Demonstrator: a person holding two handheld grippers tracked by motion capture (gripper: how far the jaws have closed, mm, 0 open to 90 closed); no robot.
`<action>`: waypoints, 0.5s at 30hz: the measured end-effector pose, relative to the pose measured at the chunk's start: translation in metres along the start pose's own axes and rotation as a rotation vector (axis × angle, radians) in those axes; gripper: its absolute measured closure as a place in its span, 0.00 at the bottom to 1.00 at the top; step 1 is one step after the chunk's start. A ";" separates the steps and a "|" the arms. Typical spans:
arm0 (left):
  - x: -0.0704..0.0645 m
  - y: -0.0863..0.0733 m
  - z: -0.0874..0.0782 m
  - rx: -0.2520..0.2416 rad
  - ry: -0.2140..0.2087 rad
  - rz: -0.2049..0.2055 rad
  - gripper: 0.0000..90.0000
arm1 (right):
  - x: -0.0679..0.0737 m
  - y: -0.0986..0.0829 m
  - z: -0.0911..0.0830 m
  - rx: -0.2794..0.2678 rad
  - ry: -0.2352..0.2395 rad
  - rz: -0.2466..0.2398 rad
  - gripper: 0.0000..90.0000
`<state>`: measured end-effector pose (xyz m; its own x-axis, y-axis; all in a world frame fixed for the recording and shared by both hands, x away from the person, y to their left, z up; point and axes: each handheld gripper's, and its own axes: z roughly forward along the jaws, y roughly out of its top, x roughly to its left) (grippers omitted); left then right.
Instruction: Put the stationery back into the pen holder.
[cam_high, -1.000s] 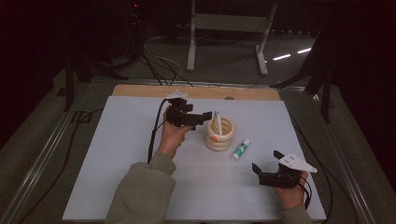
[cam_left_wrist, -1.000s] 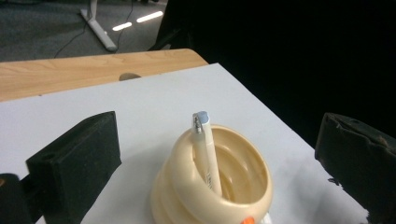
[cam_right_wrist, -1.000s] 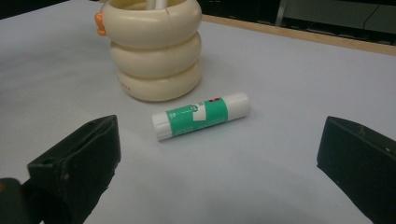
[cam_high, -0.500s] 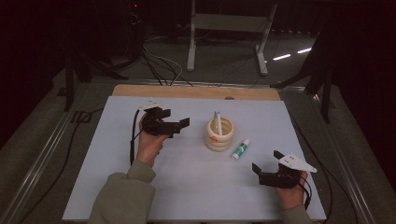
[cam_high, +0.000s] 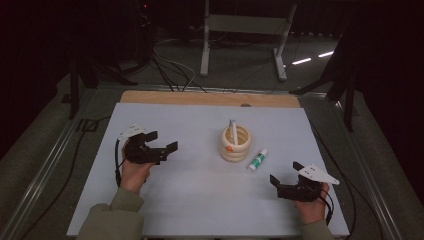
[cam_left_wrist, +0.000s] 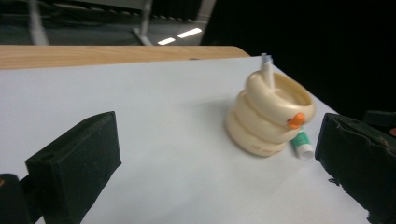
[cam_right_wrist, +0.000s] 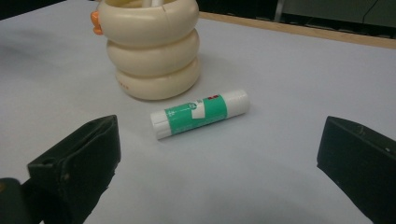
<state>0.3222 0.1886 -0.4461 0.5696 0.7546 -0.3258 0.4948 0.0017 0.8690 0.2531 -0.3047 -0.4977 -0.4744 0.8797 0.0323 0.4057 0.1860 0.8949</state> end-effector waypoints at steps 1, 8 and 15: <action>0.001 -0.003 -0.004 -0.009 0.002 -0.005 0.01 | 0.000 0.000 0.000 0.000 0.000 -0.001 0.00; 0.007 -0.025 -0.029 -0.034 0.041 -0.005 0.01 | 0.000 0.000 0.000 0.004 -0.002 0.004 0.00; 0.011 -0.043 -0.040 -0.037 0.084 0.014 0.01 | -0.001 0.000 0.002 0.016 -0.006 0.009 0.00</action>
<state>0.2806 0.2234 -0.4723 0.5186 0.8071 -0.2823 0.4613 0.0138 0.8871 0.2550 -0.3050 -0.4985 -0.4662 0.8839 0.0378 0.4227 0.1850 0.8872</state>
